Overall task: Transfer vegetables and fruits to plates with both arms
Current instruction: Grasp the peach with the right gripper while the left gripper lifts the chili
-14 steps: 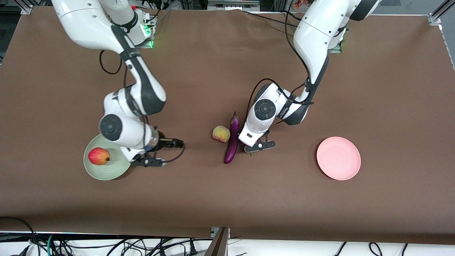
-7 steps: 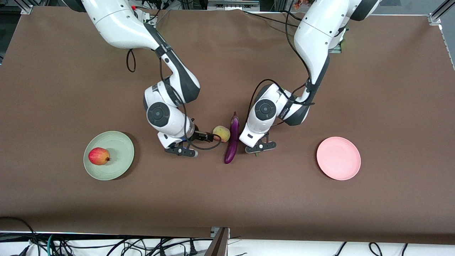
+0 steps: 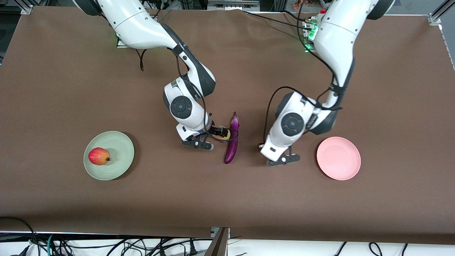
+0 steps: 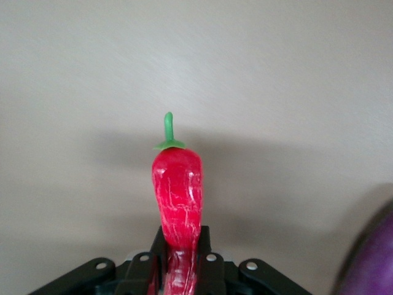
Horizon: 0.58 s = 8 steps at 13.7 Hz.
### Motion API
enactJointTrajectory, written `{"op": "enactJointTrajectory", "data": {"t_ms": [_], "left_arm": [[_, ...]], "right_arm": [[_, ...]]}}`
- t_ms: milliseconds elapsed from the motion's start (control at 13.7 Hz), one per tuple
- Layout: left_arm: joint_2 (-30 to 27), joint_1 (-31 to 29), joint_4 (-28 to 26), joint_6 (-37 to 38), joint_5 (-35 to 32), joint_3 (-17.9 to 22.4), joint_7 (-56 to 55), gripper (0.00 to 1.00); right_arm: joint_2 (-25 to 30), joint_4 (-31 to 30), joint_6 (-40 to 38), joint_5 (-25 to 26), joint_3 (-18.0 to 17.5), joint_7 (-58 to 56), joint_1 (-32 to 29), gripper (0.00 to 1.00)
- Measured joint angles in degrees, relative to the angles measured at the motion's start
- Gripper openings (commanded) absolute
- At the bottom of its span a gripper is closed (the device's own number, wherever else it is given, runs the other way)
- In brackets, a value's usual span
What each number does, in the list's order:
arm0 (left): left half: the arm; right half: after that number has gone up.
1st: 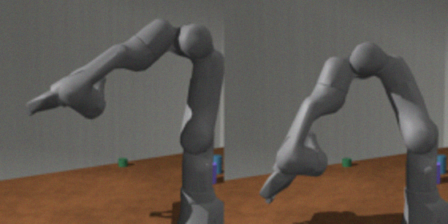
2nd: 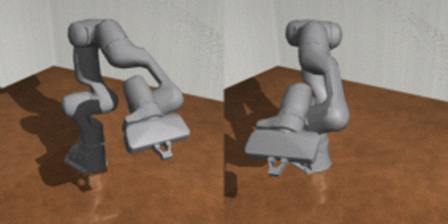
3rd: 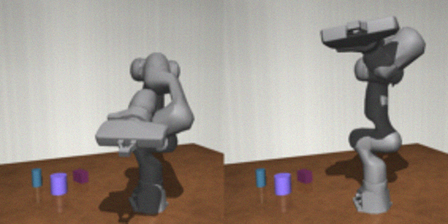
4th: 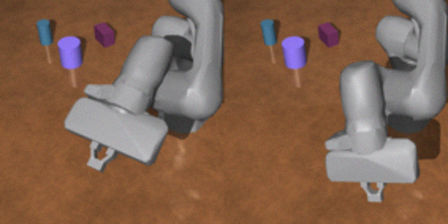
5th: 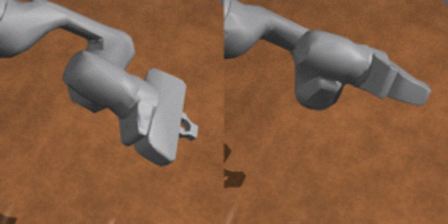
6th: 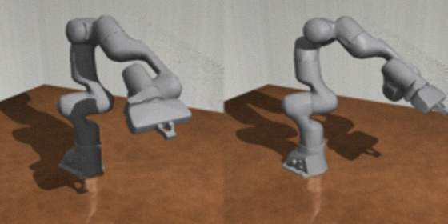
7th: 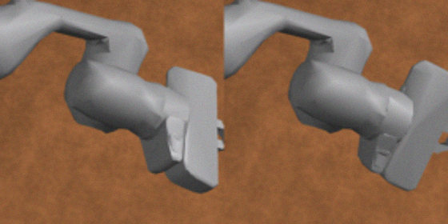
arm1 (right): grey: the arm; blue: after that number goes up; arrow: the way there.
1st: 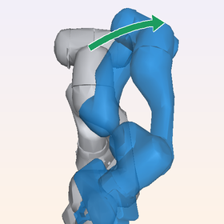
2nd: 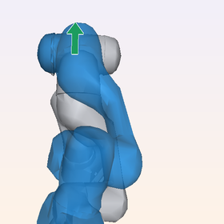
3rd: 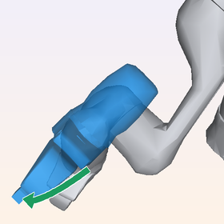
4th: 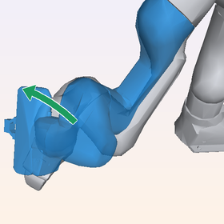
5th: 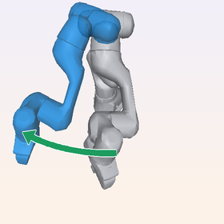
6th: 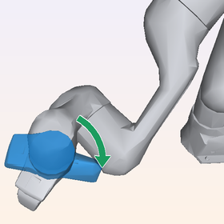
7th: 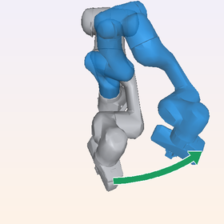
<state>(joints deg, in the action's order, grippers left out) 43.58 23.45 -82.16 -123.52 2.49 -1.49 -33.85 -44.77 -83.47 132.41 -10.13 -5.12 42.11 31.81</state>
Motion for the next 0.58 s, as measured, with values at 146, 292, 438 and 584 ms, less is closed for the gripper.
{"op": "enactJointTrajectory", "data": {"t_ms": [146, 292, 438, 584], "left_arm": [[-1.3, -3.4, 0.4, 3.5, 0.0, 0.1, 7.7, 0.0], [-1.9, -8.0, 0.4, 6.9, 0.0, 0.2, 17.1, 0.0], [-1.9, -12.5, 0.3, 8.1, 0.0, 0.1, 24.6, 0.0], [-1.9, -15.3, 0.3, 8.8, 0.0, 0.0, 29.4, 0.0]], "right_arm": [[0.0, 0.0, 0.2, 0.0, 0.1, 1.0, 0.0, 1.0], [0.0, 0.0, 1.3, 0.0, 0.1, 2.7, 0.1, 1.0], [0.0, 0.0, 2.0, 0.0, 0.0, 3.5, 0.7, 1.0], [-0.2, -0.1, 2.6, 0.0, 0.0, 5.1, 1.6, 1.0]]}}
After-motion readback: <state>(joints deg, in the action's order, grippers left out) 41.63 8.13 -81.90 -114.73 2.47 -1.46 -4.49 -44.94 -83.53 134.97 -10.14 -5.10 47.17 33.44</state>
